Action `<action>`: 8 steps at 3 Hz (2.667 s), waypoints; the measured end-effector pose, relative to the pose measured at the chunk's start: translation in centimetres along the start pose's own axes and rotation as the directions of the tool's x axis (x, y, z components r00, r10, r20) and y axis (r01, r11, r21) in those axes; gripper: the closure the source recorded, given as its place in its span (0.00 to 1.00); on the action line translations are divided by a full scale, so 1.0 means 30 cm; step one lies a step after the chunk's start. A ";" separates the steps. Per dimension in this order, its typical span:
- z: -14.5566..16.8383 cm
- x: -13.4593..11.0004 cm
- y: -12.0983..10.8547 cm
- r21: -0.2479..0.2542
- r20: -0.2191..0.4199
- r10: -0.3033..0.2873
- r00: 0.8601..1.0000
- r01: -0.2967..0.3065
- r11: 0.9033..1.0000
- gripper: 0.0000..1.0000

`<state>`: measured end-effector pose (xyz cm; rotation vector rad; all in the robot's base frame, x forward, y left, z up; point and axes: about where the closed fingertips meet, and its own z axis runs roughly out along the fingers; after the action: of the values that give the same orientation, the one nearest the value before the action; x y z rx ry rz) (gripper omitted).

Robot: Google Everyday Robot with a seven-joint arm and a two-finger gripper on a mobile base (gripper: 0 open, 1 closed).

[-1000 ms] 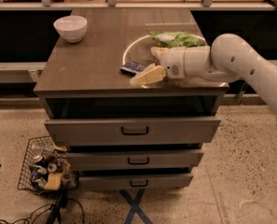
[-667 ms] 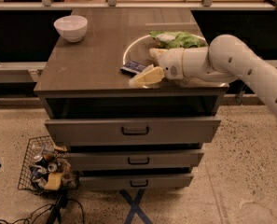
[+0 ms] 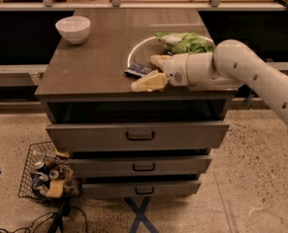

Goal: Move rxbar blueberry near white bowl

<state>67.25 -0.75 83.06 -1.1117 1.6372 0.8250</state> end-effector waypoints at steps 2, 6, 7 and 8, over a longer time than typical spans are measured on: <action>0.024 0.019 0.010 0.004 -0.023 -0.005 1.000 0.005 1.000 0.64; 0.030 0.003 0.010 0.001 -0.030 -0.002 1.000 0.002 1.000 1.00; 0.030 0.001 0.010 0.001 -0.030 -0.002 1.000 0.002 1.000 1.00; 0.029 0.001 0.010 0.001 -0.030 -0.002 1.000 0.002 1.000 1.00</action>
Offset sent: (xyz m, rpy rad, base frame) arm -0.0013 0.0125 -0.0240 -0.0778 0.0129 -0.0122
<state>67.26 0.14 82.76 -1.1300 1.6603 0.8097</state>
